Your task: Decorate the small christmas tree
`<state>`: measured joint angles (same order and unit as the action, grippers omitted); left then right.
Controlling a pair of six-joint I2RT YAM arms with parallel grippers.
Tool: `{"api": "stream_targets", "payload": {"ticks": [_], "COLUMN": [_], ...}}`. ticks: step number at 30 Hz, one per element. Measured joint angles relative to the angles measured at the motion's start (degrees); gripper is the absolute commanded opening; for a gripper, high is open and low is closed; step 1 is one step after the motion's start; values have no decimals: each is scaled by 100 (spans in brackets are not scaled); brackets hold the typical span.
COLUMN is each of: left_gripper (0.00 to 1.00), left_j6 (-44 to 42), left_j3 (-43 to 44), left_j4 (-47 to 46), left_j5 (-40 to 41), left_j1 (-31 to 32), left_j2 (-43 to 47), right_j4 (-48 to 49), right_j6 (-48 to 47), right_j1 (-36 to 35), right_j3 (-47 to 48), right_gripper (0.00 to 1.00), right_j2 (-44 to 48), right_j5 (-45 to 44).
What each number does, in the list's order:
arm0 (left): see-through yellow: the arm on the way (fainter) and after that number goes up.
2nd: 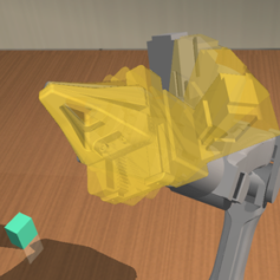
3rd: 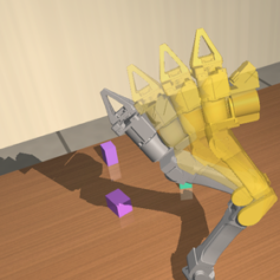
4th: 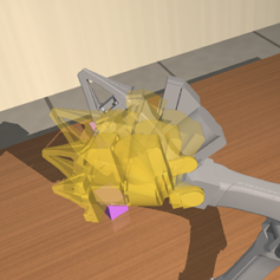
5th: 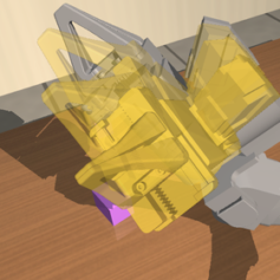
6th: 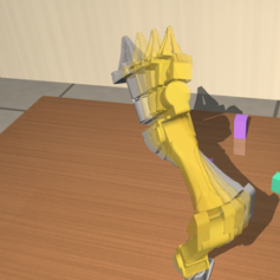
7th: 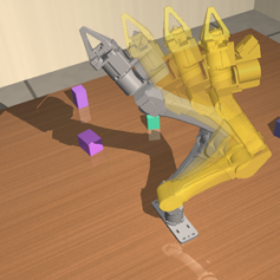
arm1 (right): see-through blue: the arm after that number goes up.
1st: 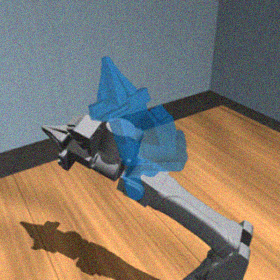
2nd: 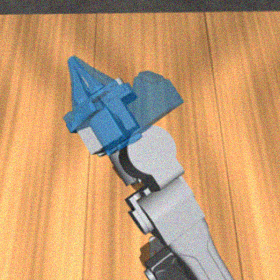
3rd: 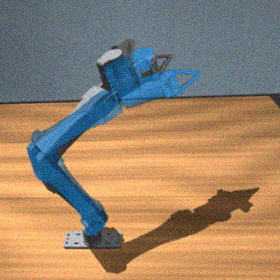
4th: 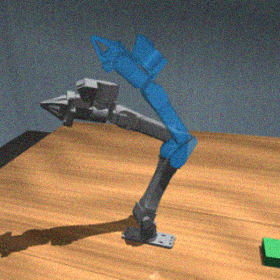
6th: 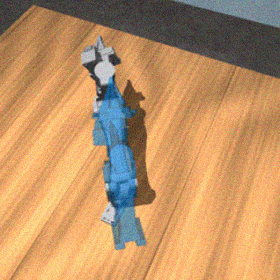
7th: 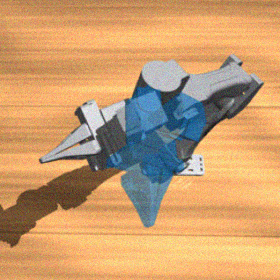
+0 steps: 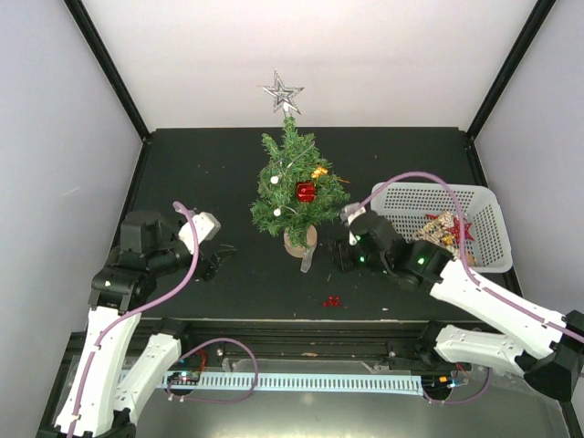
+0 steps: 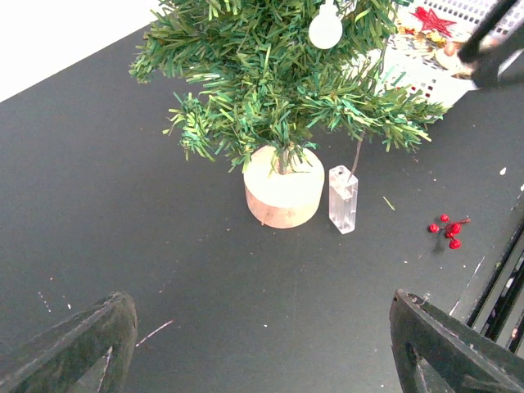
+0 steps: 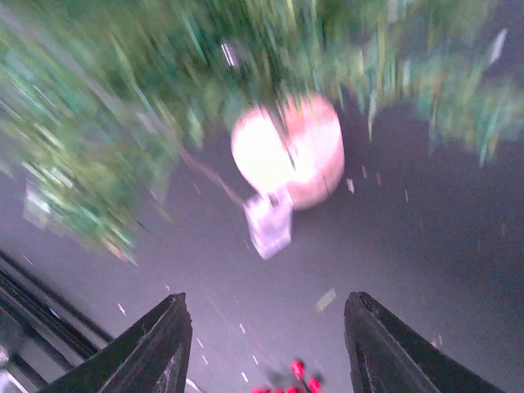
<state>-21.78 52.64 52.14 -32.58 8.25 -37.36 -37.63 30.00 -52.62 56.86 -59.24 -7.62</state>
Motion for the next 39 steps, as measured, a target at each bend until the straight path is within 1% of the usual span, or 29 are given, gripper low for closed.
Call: {"api": "stream_targets", "payload": {"ticks": [5, 11, 18, 24, 31, 39], "left_gripper": [85, 85, 85, 85, 85, 85], "left_j6": [2, 4, 4, 2, 4, 4], "left_j3": [-13, -15, -15, -15, -17, -17], "left_j4": [-9, -11, -11, -11, -11, -13], "left_j5": [24, 26, 26, 24, 24, 22], "left_j1": [0, -2, -24, -44, -70, -70], "left_j2": [35, 11, -39, -39, -22, -13], "right_j4": [-190, -245, -125, 72, 299, 568], "right_j6": [170, 232, 260, 332, 354, 356], "right_j1": [-129, -597, -892, -1132, -1137, -1137], "right_j3": [-1080, -1615, -1849, -1867, -1882, -2015], "right_gripper": [57, 59, 49, 42, 39, 36], "right_j2": [61, 55, 153, -339, -940, -1198], "right_j5": [304, 553, 898, 955, 922, 918]}}
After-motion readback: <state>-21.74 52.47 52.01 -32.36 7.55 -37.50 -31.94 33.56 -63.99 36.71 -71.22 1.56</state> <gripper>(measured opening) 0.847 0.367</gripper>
